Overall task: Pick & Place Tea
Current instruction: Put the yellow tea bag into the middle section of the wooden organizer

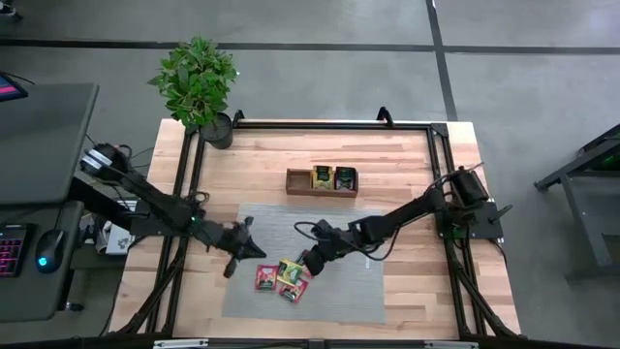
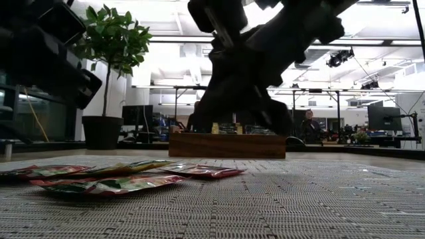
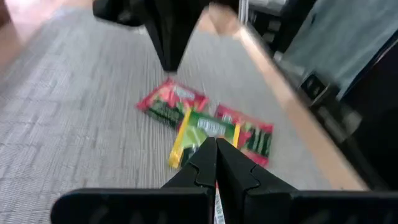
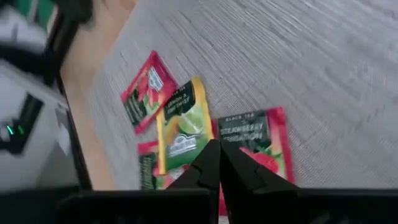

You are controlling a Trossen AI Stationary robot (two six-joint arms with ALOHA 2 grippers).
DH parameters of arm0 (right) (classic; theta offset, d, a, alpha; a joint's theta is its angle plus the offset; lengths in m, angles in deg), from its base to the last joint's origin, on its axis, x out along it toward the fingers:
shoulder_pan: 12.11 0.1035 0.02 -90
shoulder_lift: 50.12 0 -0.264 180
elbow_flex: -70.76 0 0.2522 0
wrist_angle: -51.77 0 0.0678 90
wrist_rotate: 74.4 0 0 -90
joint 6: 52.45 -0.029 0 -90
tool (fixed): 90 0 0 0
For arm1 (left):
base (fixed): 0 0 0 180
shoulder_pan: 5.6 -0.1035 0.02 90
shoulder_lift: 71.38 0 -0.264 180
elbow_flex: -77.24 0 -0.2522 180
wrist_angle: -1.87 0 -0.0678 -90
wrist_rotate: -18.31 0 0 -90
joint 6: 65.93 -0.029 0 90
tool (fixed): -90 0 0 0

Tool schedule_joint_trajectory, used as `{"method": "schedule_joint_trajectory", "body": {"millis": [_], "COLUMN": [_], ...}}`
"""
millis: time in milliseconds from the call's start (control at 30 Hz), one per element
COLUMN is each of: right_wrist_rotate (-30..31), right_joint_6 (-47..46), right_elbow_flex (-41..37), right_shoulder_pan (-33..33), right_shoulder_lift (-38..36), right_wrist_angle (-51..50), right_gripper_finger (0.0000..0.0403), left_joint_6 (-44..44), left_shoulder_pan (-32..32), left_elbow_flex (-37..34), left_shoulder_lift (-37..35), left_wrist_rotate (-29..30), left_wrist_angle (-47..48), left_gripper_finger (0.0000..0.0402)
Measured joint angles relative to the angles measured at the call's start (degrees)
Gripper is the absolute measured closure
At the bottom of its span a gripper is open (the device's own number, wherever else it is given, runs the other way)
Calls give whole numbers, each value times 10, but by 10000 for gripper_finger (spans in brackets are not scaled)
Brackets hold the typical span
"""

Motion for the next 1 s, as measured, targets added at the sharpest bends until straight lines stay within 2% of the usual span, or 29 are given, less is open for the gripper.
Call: {"method": "schedule_joint_trajectory", "body": {"millis": [100, 267, 433, 600, 867, 1000], "right_wrist_rotate": [30, 85, 101, 103, 172, 183], "right_joint_6": [-66, -157, -218, -210, -225, -240], "right_elbow_flex": [0, 0, 0, -1, -1, -1], "right_shoulder_pan": [18, 43, 61, 83, 114, 114], "right_shoulder_lift": [0, 0, 0, 0, 0, 0], "right_wrist_angle": [0, 1, 4, 9, 23, 52], "right_gripper_finger": [402, 402, 390, 352, 259, 223], "left_joint_6": [-12, -22, -25, -7, 33, 22], "left_shoulder_pan": [20, 24, 24, 24, 24, 24], "left_elbow_flex": [35, 104, 163, 191, 219, 221], "left_shoulder_lift": [67, 182, 246, 258, 258, 258], "left_wrist_rotate": [26, 23, 11, 25, 15, 18], "left_wrist_angle": [1, 1, 0, 12, 161, 174], "left_gripper_finger": [402, 402, 402, 402, 402, 402]}}
